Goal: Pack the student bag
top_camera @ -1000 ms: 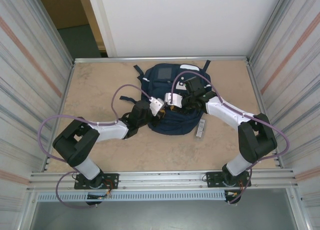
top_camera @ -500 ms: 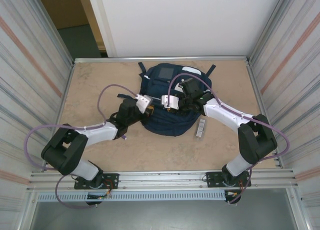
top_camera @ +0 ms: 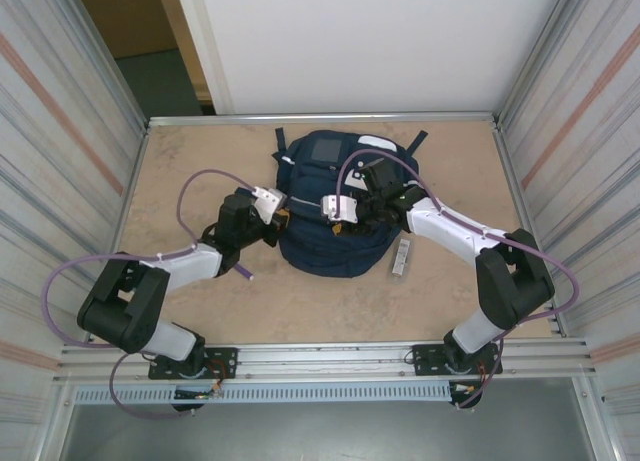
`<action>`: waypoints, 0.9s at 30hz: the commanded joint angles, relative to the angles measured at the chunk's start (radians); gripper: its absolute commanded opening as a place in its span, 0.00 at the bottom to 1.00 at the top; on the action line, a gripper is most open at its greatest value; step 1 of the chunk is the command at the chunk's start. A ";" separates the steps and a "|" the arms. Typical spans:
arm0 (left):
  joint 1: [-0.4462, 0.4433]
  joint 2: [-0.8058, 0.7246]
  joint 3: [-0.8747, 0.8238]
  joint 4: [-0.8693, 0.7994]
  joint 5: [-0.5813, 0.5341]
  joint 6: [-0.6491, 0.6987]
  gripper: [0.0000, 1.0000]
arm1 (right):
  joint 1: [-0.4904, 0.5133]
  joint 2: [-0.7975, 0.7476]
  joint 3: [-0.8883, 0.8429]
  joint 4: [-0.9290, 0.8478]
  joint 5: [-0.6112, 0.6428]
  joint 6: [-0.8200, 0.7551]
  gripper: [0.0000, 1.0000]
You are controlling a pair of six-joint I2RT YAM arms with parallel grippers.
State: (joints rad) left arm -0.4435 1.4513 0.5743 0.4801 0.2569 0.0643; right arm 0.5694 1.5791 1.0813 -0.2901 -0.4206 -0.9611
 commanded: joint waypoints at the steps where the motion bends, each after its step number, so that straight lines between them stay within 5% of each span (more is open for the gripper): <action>1: -0.029 -0.017 0.038 0.007 0.089 -0.050 0.00 | 0.048 -0.033 -0.027 0.073 0.003 0.173 0.47; 7: -0.129 -0.069 0.017 0.005 0.104 -0.086 0.00 | 0.147 -0.031 -0.110 0.197 0.226 0.288 0.59; 12: -0.150 -0.109 0.004 -0.014 0.102 -0.128 0.00 | 0.174 -0.017 -0.124 0.247 0.323 0.318 0.55; 17: -0.151 -0.148 -0.007 -0.061 0.056 -0.089 0.00 | 0.168 -0.025 -0.119 0.231 0.272 0.276 0.19; 21: -0.133 -0.158 -0.032 -0.042 -0.036 -0.034 0.00 | 0.154 -0.021 -0.084 0.136 0.195 0.169 0.01; 27: 0.002 -0.047 0.039 -0.091 -0.059 -0.048 0.00 | 0.156 -0.040 -0.015 -0.111 0.038 -0.104 0.00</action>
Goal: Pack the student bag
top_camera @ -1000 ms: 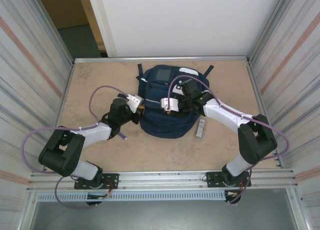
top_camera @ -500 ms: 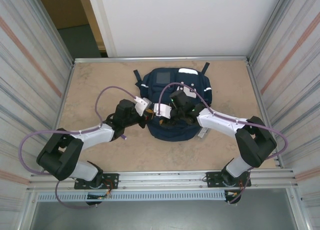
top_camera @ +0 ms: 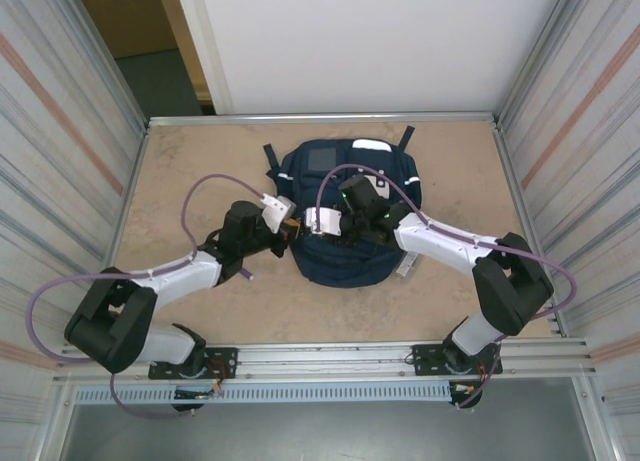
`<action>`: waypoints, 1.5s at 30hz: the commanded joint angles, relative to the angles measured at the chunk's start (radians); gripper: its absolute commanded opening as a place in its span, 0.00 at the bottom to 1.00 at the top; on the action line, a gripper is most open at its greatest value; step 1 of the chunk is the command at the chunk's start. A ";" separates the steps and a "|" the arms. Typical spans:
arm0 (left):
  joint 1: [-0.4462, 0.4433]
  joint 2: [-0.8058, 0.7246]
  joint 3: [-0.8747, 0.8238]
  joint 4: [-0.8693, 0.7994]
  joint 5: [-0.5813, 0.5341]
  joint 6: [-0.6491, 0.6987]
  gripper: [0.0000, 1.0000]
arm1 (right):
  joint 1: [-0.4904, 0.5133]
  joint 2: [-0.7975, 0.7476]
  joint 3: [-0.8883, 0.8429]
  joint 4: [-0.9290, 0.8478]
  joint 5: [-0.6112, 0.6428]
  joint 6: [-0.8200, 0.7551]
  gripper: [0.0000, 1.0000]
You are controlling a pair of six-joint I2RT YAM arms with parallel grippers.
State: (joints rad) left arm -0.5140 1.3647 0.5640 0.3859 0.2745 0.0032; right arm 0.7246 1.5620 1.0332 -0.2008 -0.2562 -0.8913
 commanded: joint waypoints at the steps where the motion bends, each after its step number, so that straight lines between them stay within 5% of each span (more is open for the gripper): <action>1: 0.093 0.069 0.063 0.003 -0.071 0.012 0.00 | -0.001 -0.030 0.038 -0.225 -0.155 -0.201 0.00; 7: 0.144 0.140 0.082 0.057 -0.074 -0.004 0.00 | 0.003 -0.019 0.087 -0.318 -0.196 -0.246 0.00; 13: 0.170 0.258 0.218 -0.092 -0.013 -0.012 0.00 | 0.038 0.019 0.139 -0.346 -0.169 -0.278 0.00; 16: 0.176 0.306 0.237 -0.097 -0.056 -0.049 0.13 | 0.034 0.021 0.162 -0.318 -0.142 -0.267 0.00; 19: 0.183 0.295 0.216 -0.098 -0.119 -0.068 0.16 | 0.029 0.016 0.199 -0.287 -0.064 -0.231 0.00; 24: 0.202 0.238 0.169 -0.085 -0.185 -0.113 0.25 | -0.020 0.006 0.209 -0.148 0.015 -0.159 0.18; 29: 0.253 0.152 0.235 -0.330 -0.266 -0.380 0.41 | -0.069 0.037 0.267 -0.121 0.032 -0.078 0.21; 39: 0.256 -0.103 0.161 -0.742 -0.241 -0.735 0.54 | -0.070 0.042 0.191 -0.006 0.143 0.040 0.31; 41: 0.255 -0.110 0.159 -0.854 -0.229 -0.776 0.54 | -0.057 0.026 0.182 0.011 0.152 0.093 0.43; 42: 0.255 -0.107 0.161 -0.908 -0.231 -0.790 0.54 | -0.046 0.013 0.171 0.031 0.156 0.122 0.91; 43: 0.254 -0.104 0.165 -0.963 -0.239 -0.817 0.54 | -0.032 0.000 0.158 0.057 0.161 0.155 0.99; 45: 0.254 -0.093 0.165 -1.040 -0.258 -0.871 0.54 | -0.006 -0.029 0.127 0.114 0.183 0.204 0.99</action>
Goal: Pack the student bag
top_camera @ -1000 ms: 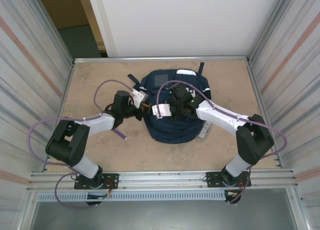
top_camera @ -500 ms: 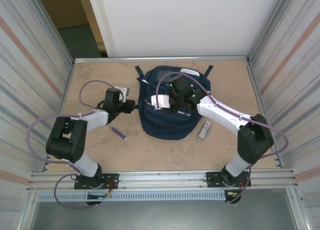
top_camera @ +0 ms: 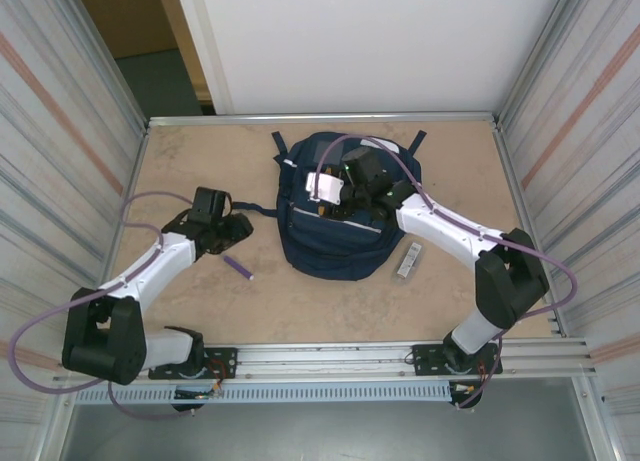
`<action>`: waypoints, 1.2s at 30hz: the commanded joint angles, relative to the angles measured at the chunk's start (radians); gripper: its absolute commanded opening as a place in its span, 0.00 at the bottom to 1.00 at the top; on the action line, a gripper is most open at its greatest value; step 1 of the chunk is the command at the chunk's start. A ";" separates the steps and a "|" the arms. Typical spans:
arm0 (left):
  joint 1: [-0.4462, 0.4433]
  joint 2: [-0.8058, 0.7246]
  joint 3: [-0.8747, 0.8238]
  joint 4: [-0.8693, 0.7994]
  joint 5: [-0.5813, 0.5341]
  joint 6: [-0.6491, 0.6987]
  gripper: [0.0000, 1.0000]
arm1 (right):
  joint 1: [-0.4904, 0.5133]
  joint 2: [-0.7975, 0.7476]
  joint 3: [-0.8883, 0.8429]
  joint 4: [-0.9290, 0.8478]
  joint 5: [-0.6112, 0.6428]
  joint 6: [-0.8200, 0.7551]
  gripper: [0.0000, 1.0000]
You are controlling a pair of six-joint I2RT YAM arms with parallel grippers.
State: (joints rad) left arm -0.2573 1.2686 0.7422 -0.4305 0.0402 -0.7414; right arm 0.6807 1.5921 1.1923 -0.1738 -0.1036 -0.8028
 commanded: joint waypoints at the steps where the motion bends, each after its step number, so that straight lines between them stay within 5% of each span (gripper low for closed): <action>1: -0.002 0.009 -0.020 -0.233 -0.016 -0.132 0.54 | 0.049 -0.074 -0.047 0.121 0.059 0.151 0.99; 6: -0.010 0.019 -0.028 -0.332 -0.067 -0.197 0.54 | 0.064 -0.116 -0.049 0.254 0.251 0.489 0.99; 10: -0.005 0.065 -0.055 -0.268 -0.093 -0.188 0.51 | 0.009 -0.117 0.050 0.069 0.424 0.936 0.99; 12: 0.001 0.116 -0.030 -0.243 -0.085 -0.170 0.50 | -0.051 -0.116 0.074 -0.034 0.334 1.098 0.99; 14: 0.000 0.164 -0.003 -0.221 -0.071 -0.167 0.49 | -0.114 -0.126 0.055 -0.047 0.091 1.126 0.99; 15: 0.000 0.182 0.004 -0.205 -0.065 -0.163 0.49 | -0.119 -0.133 0.044 -0.041 0.070 1.142 0.98; 25: 0.001 0.218 0.027 -0.206 -0.024 -0.183 0.45 | 0.015 -0.139 0.015 -0.121 0.112 1.019 0.96; 31: -0.007 0.085 0.068 -0.234 -0.014 -0.166 0.47 | 0.025 -0.110 0.026 -0.125 0.066 1.022 0.94; 36: -0.013 0.142 0.094 -0.212 -0.049 -0.150 0.49 | 0.027 -0.091 0.045 -0.105 0.052 1.056 0.94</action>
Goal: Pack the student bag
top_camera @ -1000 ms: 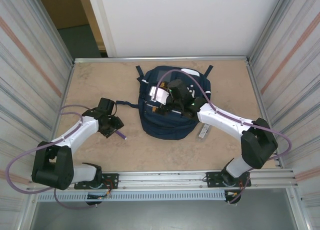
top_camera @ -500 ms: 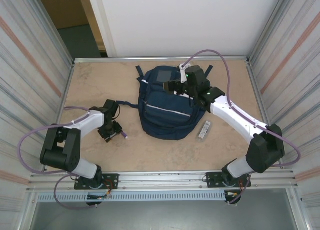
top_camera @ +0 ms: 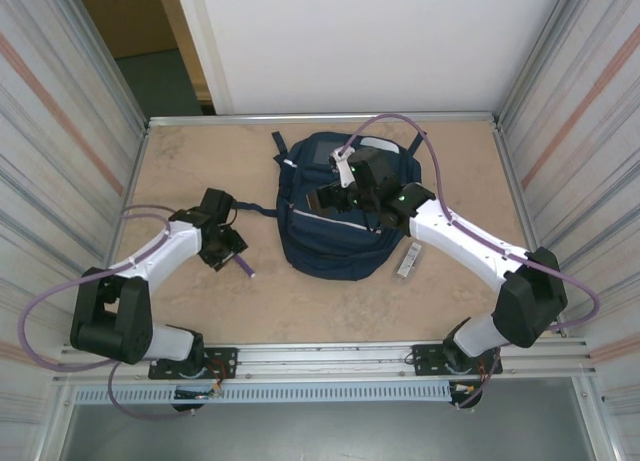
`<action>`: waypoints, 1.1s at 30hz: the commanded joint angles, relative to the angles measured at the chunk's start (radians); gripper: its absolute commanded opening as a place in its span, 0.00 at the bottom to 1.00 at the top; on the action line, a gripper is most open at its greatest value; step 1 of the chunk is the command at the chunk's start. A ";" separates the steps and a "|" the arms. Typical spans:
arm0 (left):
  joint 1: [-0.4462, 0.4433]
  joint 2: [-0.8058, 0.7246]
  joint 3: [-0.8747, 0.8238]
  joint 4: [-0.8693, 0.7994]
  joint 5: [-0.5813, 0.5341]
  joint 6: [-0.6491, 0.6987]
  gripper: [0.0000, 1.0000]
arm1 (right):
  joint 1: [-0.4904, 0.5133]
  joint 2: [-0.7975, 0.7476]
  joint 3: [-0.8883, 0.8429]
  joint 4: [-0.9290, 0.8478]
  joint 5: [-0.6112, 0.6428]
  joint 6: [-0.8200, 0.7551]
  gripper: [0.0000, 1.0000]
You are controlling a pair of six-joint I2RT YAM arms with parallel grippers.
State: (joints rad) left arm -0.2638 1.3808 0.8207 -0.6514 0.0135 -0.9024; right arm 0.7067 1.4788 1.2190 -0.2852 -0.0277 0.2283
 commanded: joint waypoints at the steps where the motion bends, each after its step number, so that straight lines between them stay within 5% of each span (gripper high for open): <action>1: -0.007 0.060 0.015 0.019 -0.023 0.006 0.49 | 0.003 0.030 0.025 0.004 -0.030 0.029 0.94; 6: 0.001 0.180 0.001 0.064 0.013 -0.019 0.44 | 0.025 0.040 0.049 -0.028 -0.033 0.043 0.93; 10: 0.003 0.186 -0.024 0.097 0.011 -0.030 0.29 | 0.053 0.029 0.037 -0.036 -0.066 0.045 0.90; 15: 0.008 0.104 -0.022 0.046 0.008 -0.023 0.13 | 0.066 0.089 0.046 -0.070 -0.280 0.164 0.85; 25: 0.016 -0.110 0.015 0.038 0.180 -0.095 0.17 | 0.164 0.278 0.074 0.023 -0.577 0.353 0.87; 33: 0.017 -0.155 0.029 0.058 0.288 -0.155 0.18 | 0.193 0.371 0.129 0.104 -0.636 0.432 0.76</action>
State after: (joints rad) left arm -0.2543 1.2598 0.8303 -0.5968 0.2440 -1.0191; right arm 0.8963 1.8294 1.3022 -0.2390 -0.6075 0.5976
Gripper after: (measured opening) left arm 0.180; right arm 0.772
